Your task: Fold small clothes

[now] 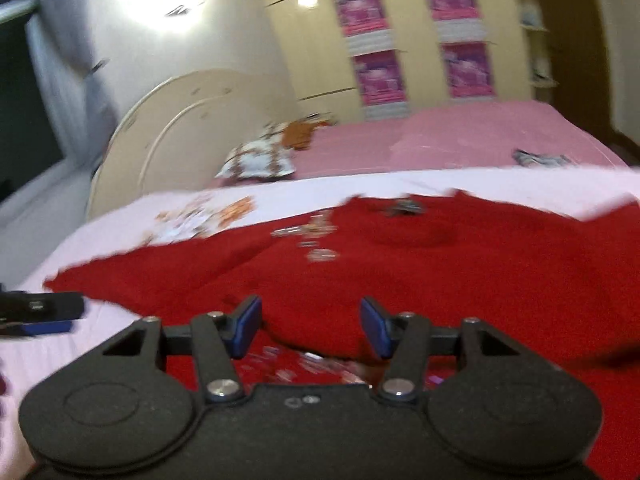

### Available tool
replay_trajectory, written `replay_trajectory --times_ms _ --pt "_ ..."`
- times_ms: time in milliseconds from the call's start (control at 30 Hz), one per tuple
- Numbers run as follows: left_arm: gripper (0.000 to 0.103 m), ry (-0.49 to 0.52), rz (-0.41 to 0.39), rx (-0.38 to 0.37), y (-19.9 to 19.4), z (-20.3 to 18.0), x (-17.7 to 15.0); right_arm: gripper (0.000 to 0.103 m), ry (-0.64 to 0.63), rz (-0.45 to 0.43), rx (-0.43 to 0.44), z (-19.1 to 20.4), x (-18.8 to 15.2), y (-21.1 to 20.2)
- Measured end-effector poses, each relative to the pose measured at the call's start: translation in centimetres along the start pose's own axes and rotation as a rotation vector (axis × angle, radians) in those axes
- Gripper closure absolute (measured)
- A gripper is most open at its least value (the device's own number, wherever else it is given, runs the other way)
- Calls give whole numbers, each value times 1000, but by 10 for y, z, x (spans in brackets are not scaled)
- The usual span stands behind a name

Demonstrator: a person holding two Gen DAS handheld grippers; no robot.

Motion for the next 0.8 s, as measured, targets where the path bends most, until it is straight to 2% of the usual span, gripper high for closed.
replay_trajectory --times_ms 33,67,100,167,267,333,367,400,433,467,500,633,733,800 --pt "7 -20 22 -44 12 -11 -2 49 30 -4 -12 -15 -4 -9" --pt "26 -34 46 -80 26 -21 -2 49 57 -7 -24 -23 -5 -20" --pt "32 -37 75 -101 40 -30 -2 49 71 -10 -33 -32 -9 -29" --pt "32 -60 119 -76 65 -43 -4 49 81 -21 -63 -43 -12 -46" --pt "32 -112 127 -22 88 -51 -5 49 107 -38 -92 -70 -21 -64" --pt "32 -163 159 -17 104 -49 -9 49 129 -48 -117 -81 -27 -72" --pt "38 -159 155 -18 108 -50 -11 49 142 -54 -129 -86 -30 -78" --pt "55 -140 141 -10 109 -54 -11 49 154 -59 -141 -91 -32 -82" --pt "64 -124 133 5 110 -53 -10 49 168 -62 -155 -97 -34 -86" --pt "86 -134 128 17 112 -48 -8 49 191 -64 -168 -105 -36 -91" --pt "99 -156 124 17 112 -40 -5 49 224 -68 -172 -113 -38 -98" --pt "99 -167 47 26 95 -12 16 48 380 -95 -151 -144 -40 -108" --pt "100 -154 -7 44 75 8 28 44 557 -135 -70 -169 -42 -111" --pt "100 -147 14 50 77 17 31 41 661 -145 -5 -183 -44 -103"
Point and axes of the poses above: each gripper's, at about its wrist camera, not at the fingertips, and y roughly the way its jaws point, z to its left, x to its top, the point moved 1 cm from there along y, roughly the way its jaws point, and after that the axes turned 5 degrees about x, right-handed, at the moved point
